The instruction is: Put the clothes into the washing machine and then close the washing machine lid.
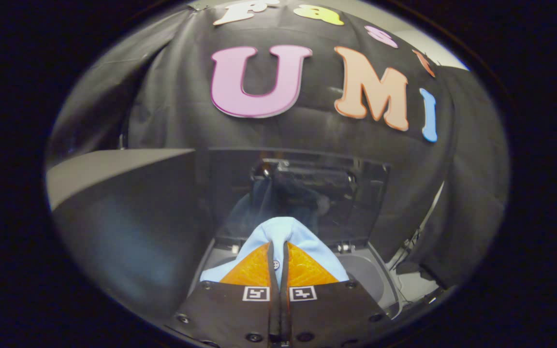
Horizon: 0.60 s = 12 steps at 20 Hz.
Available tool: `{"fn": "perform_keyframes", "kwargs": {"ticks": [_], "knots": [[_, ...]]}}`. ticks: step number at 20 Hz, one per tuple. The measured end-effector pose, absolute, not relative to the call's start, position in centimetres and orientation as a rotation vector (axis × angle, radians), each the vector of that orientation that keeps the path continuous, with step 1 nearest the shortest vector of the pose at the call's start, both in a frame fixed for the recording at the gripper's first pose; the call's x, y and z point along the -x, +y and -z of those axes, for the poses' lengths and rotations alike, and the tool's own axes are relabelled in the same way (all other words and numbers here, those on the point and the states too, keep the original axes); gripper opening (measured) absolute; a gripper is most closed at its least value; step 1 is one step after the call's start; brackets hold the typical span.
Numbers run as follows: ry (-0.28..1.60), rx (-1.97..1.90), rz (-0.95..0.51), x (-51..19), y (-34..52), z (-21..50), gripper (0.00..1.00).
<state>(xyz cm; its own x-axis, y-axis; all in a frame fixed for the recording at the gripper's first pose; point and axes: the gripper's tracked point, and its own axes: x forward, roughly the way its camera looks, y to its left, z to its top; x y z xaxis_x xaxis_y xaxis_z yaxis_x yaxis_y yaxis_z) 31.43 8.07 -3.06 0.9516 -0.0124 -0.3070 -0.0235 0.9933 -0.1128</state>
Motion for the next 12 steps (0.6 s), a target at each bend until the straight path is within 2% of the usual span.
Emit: {"fn": "perform_keyframes", "kwargs": {"ticks": [6, 9, 12], "knots": [[0.416, 0.004, 0.071, -30.7, 4.2, 9.8, 0.01], [0.437, -0.084, 0.063, -30.6, 4.5, 11.2, 0.01], [0.462, -0.011, 0.054, -30.9, 4.3, 12.2, 0.02]]}}
